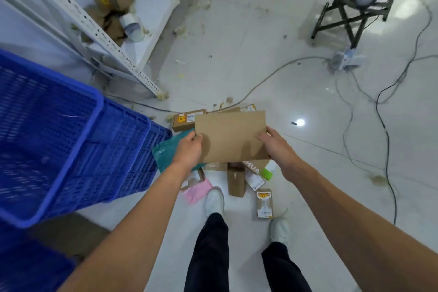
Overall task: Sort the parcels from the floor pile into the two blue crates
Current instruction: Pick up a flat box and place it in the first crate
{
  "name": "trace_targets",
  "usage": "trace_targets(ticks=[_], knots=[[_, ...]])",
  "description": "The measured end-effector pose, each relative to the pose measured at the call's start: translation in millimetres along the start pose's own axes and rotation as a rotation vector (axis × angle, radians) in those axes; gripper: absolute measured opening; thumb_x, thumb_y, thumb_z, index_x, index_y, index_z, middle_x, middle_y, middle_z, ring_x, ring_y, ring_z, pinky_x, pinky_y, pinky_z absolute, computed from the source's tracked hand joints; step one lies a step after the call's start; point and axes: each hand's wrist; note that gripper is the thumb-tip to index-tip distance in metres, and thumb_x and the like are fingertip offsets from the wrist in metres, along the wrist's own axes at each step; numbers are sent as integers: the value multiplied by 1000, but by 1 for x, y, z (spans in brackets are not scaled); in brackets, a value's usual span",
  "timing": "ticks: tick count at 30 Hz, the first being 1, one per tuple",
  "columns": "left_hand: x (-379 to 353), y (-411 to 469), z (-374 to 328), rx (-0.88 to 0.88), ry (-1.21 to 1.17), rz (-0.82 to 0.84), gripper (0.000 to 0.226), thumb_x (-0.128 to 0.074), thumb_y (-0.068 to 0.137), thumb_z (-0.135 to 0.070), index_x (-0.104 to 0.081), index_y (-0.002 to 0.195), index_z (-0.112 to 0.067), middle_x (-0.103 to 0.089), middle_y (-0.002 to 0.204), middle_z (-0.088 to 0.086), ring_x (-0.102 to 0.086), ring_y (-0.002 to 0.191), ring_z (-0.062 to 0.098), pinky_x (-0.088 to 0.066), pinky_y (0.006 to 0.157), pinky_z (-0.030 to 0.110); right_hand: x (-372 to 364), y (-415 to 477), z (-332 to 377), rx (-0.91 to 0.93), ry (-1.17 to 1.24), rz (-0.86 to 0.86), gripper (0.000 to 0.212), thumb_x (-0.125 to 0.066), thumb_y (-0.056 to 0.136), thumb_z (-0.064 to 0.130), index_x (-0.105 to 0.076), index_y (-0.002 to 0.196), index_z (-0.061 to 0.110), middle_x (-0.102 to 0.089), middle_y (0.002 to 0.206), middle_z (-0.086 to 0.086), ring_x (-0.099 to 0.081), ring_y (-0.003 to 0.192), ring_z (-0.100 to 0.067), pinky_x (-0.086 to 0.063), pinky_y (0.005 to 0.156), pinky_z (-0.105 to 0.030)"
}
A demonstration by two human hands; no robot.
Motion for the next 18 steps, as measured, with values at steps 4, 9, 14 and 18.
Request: trace_targets(ticks=[4, 9, 14, 18], knots=[[20, -103, -34, -76, -20, -71, 32, -42, 105, -25, -59, 132, -27, -62, 128, -1, -58, 113, 19, -46, 100, 35, 23, -90, 33, 84, 7, 60, 34, -57, 92, 30, -60, 126, 34, -69, 117, 7, -65, 100, -9, -48, 74, -27], [43, -213, -43, -124, -88, -186, 34, -44, 102, -23, -62, 131, -26, -64, 128, -2, -59, 116, 20, -47, 106, 42, 36, -175, 57, 234, -117, 168, 36, -54, 89, 32, -61, 125, 37, -68, 120, 10, -63, 108, -9, -49, 97, -34], [68, -294, -23, -153, -214, -344, 36, -43, 103, -21, -59, 134, -31, -61, 123, -7, -55, 112, 17, -46, 100, 39, 16, -224, 65, 374, -241, 287, 47, -54, 88, 33, -55, 135, 34, -64, 125, 3, -62, 112, -15, -49, 98, -35], [101, -341, 0, -135, -266, -464, 38, -41, 104, -21, -55, 139, -29, -54, 126, -7, -48, 113, 17, -36, 91, 32, -20, -274, 73, 443, -350, 368, 47, -52, 95, 32, -47, 142, 33, -60, 123, 5, -58, 108, -15, -46, 82, -29]])
Point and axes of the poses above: each hand's wrist, its own y-axis towards the middle knuckle, its own x-axis out of the back of the hand, z = x × y
